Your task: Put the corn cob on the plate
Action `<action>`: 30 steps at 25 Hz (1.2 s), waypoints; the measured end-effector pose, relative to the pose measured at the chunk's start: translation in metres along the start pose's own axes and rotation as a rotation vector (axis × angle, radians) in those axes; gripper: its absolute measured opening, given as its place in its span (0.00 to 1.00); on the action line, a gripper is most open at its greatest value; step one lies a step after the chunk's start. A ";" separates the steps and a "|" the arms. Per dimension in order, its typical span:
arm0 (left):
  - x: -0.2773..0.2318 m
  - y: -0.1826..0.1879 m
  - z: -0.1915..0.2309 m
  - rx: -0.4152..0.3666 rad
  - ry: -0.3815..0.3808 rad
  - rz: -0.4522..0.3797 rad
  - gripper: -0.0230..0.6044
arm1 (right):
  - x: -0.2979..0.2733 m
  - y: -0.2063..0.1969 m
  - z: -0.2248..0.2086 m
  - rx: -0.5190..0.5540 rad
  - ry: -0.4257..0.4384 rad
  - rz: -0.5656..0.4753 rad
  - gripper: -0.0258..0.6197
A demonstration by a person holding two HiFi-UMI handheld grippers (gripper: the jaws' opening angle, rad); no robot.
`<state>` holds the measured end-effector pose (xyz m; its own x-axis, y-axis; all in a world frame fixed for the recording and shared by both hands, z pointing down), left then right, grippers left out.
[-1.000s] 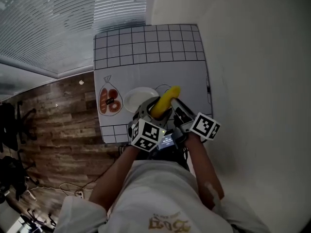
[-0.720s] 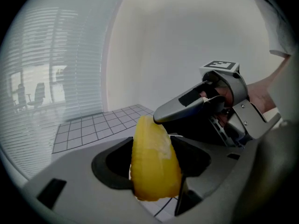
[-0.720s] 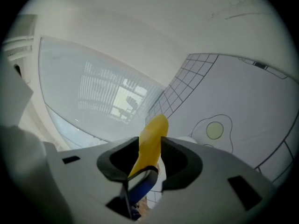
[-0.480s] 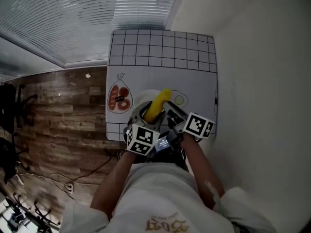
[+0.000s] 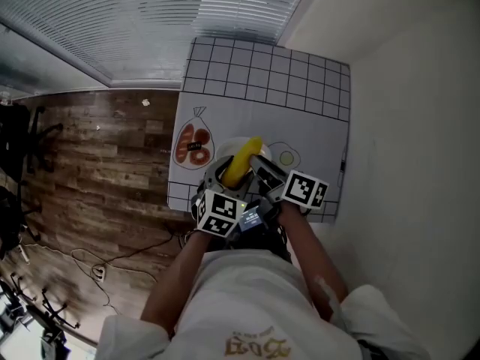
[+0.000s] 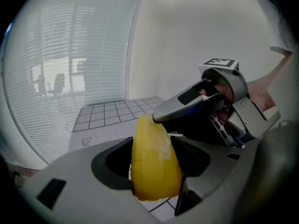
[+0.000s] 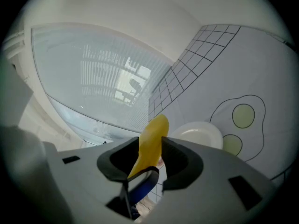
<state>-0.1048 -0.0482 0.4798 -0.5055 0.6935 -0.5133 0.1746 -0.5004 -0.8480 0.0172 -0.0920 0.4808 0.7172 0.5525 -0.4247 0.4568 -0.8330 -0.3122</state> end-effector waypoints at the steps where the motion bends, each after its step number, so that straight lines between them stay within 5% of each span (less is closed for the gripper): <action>1: -0.003 -0.002 0.001 0.007 0.006 0.009 0.44 | -0.003 0.000 -0.003 -0.004 -0.002 0.009 0.27; 30: -0.063 -0.046 0.014 0.022 0.074 0.201 0.45 | -0.045 0.011 -0.051 -0.028 -0.085 0.123 0.28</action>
<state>-0.0924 -0.0762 0.5530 -0.3990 0.6141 -0.6809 0.2467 -0.6433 -0.7248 0.0169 -0.1282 0.5401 0.7221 0.4456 -0.5292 0.3835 -0.8945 -0.2299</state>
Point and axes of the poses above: the fingertips, and each gripper's own axes: x backward along the fingers, z to its left, y out of its top, the point moved 8 cm from there along x, backward along the fingers, and after that the axes turned 6 degrees about -z, right-handed, at the moved point
